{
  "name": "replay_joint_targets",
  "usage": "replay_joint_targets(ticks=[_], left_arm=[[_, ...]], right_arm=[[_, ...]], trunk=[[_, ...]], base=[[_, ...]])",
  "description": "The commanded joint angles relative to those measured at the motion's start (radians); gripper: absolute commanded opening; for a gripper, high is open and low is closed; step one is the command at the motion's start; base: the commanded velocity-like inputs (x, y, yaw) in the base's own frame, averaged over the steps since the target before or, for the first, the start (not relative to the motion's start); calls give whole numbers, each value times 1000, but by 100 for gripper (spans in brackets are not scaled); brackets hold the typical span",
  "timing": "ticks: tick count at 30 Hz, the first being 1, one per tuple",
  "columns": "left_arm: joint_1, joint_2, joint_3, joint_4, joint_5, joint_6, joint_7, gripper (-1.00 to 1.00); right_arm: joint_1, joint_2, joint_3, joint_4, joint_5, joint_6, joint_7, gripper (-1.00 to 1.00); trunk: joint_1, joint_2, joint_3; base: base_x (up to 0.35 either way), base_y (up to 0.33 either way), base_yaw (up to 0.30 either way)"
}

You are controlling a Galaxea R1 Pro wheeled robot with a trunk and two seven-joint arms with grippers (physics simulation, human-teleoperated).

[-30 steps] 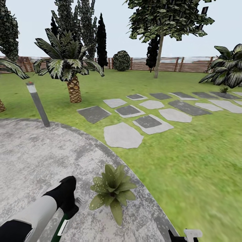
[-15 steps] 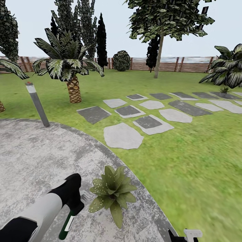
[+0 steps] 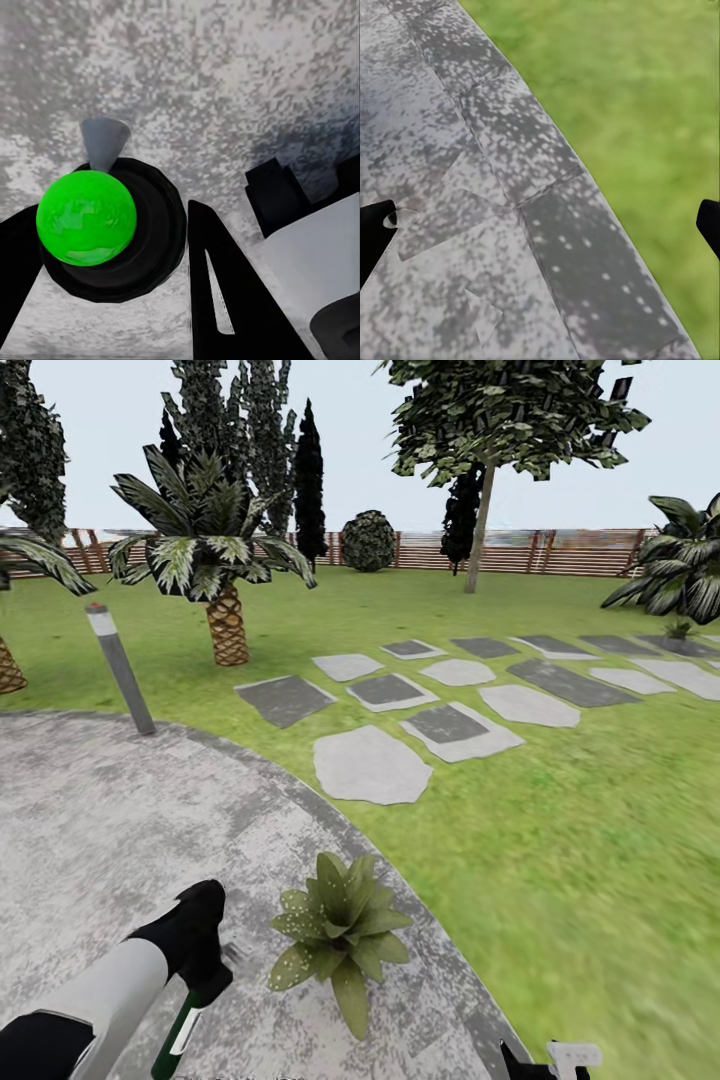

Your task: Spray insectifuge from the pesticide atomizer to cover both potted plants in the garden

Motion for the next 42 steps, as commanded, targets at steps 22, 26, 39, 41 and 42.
replay_joint_targets(ticks=[22,26,39,41,42], left_arm=[[3,-8,-8,-81,-12,5,-9,-100],[3,-8,-6,-82,-14,8,-9,-100],[-10,-8,-6,-85,-12,11,-10,-100],[-12,-7,-6,-85,-10,11,-11,-100],[-13,-7,-6,-85,-8,11,-14,-100]], right_arm=[[-1,-1,-10,-3,1,-3,8,100],[-1,-1,-10,-3,1,-3,8,100],[-1,-1,-10,-2,2,-2,8,100],[-1,-1,-10,-2,2,-2,8,100],[-1,-1,-10,-2,2,-2,8,100]], trunk=[[0,0,-1],[0,0,-1],[0,0,-1],[0,0,-1],[0,0,-1]], base=[[49,-121,73],[-192,-231,0],[-144,-214,95],[96,-257,255],[60,-118,103]])
